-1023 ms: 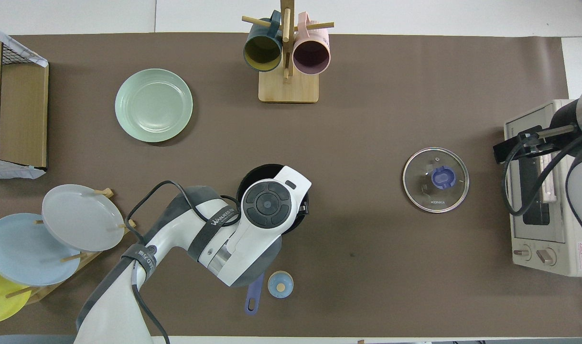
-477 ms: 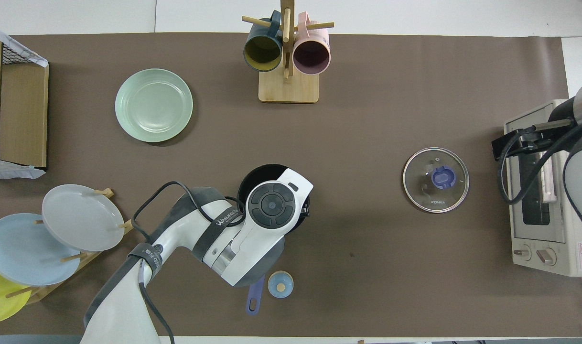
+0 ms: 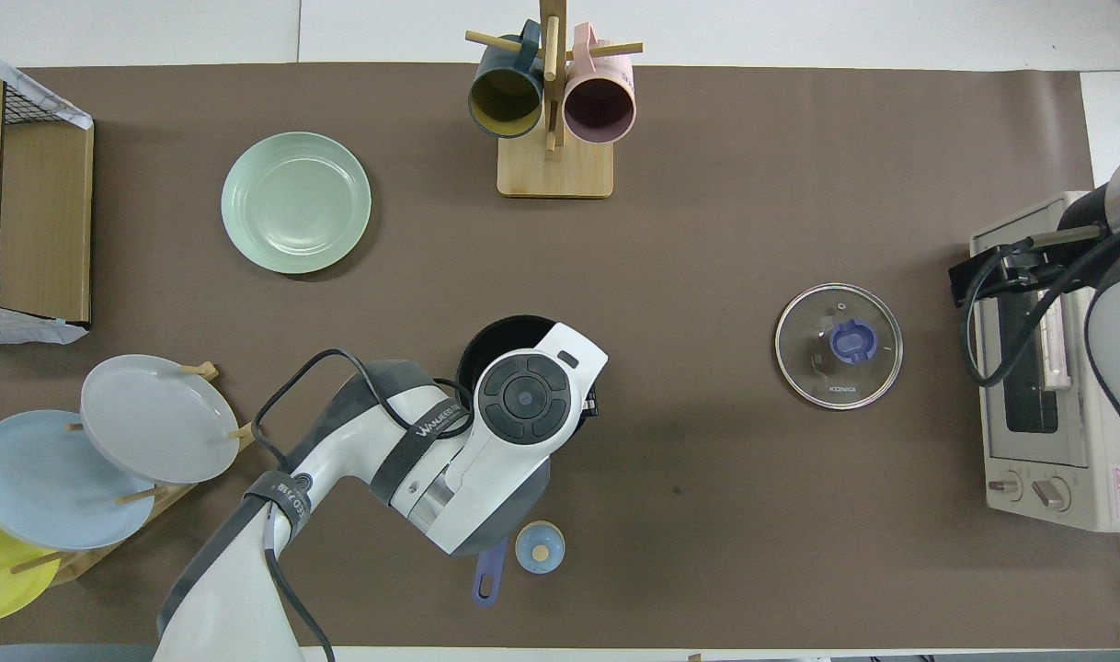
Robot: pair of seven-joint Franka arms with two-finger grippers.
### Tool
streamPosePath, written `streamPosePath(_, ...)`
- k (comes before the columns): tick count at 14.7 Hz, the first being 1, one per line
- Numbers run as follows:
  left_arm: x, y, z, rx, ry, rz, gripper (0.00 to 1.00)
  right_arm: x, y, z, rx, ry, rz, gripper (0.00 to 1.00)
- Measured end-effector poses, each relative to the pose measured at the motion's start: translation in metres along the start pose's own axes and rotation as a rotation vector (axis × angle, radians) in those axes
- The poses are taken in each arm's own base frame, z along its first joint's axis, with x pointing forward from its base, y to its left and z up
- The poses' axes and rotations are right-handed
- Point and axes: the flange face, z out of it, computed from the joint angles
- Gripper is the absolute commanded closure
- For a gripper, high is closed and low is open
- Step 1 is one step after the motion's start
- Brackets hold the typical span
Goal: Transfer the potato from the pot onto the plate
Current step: 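Grasp the yellow potato inside the pot with the left gripper, then lift the potato and carry it over the green plate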
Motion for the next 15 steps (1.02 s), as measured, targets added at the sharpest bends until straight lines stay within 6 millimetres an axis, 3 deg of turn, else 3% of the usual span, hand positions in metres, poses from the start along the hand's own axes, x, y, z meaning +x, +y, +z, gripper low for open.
streamPosePath(7, 0.009, -0.006, -0.007, 0.008, -0.004, -0.016, 1.0, -0.002, 0.009, -0.005, 0.018, 0.007, 0.018, 0.0)
streamPosePath(8, 0.017, -0.011, -0.018, 0.01, -0.005, -0.028, 1.0, -0.002, 0.009, -0.007, 0.018, 0.009, 0.018, 0.0)
streamPosePath(12, 0.046, -0.035, -0.099, -0.002, 0.005, -0.049, 1.0, -0.002, 0.009, -0.008, 0.018, 0.013, 0.018, 0.0)
streamPosePath(15, 0.064, -0.055, -0.144, -0.01, 0.012, -0.051, 1.0, -0.002, 0.007, -0.008, 0.018, 0.013, 0.015, 0.0)
